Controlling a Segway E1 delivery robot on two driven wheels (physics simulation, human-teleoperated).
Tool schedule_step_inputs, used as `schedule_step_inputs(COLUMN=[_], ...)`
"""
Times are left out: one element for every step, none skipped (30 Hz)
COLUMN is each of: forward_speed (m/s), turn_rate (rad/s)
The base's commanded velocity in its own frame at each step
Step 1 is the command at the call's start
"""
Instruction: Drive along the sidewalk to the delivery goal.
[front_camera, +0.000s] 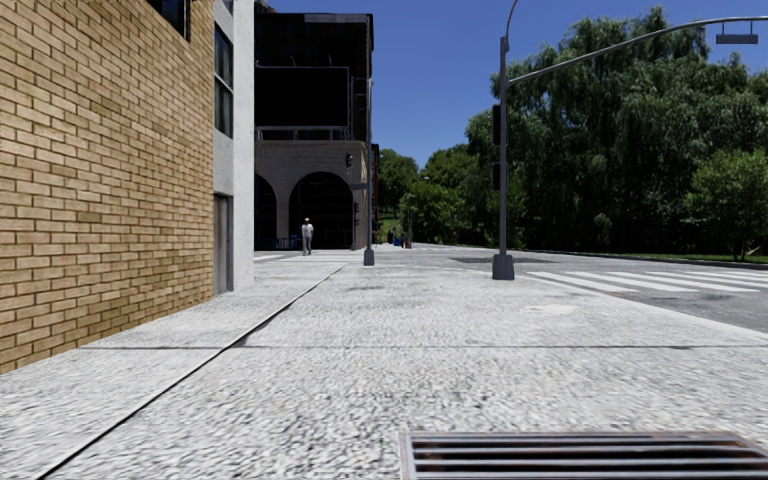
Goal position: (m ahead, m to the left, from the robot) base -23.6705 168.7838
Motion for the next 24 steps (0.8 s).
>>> schedule_step_inputs(forward_speed=[2.0,2.0,2.0,2.0,2.0,2.0,2.0,2.0,2.0,2.0,2.0,2.0,2.0,2.0,2.0,2.0,2.0,2.0,2.0,2.0,2.0,2.0,2.0,2.0], turn_rate=[0.0,0.0,0.0,0.0,0.0,0.0,0.0,0.0,0.0,0.0,0.0,0.0,0.0,0.0,0.0,0.0,0.0,0.0,0.0,0.0,0.0,0.0,0.0,0.0])
